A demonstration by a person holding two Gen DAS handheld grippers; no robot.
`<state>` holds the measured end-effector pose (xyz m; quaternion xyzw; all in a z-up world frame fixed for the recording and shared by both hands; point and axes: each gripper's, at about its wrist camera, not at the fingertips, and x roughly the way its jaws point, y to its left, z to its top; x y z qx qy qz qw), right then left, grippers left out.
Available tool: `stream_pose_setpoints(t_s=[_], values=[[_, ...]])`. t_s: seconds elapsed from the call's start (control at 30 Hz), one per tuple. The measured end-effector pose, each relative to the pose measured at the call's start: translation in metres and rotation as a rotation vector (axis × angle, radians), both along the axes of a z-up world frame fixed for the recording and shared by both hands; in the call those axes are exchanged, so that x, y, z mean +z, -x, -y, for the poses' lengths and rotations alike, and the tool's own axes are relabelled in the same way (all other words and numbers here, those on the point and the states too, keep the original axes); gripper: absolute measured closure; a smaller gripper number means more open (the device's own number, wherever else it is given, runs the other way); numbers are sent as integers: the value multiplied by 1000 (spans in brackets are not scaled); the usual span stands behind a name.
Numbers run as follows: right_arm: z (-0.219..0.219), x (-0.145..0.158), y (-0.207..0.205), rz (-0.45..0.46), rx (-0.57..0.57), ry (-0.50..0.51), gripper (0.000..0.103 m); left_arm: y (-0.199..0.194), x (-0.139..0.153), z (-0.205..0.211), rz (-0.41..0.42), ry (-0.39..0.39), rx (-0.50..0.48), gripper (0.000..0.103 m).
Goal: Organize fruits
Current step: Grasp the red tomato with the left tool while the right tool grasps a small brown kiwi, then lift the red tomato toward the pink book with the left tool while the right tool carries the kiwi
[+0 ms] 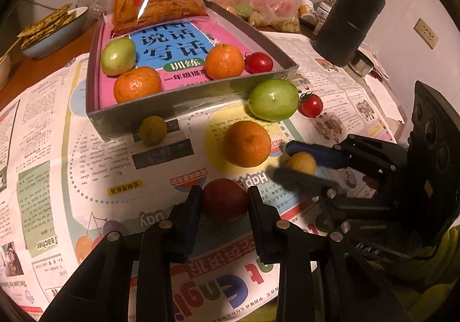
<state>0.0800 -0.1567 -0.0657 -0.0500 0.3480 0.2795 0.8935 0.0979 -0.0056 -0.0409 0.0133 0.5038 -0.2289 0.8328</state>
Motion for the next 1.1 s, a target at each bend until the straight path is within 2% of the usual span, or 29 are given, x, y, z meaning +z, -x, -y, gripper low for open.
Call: stream_pose_setpoints(t_s=[0.53, 1.1], values=[[31, 29, -4, 43, -84, -69, 76, -6, 28, 6, 61, -1, 20, 70], [45, 48, -25, 72, -135, -105, 76, -40, 48, 20, 92, 17, 45, 70]])
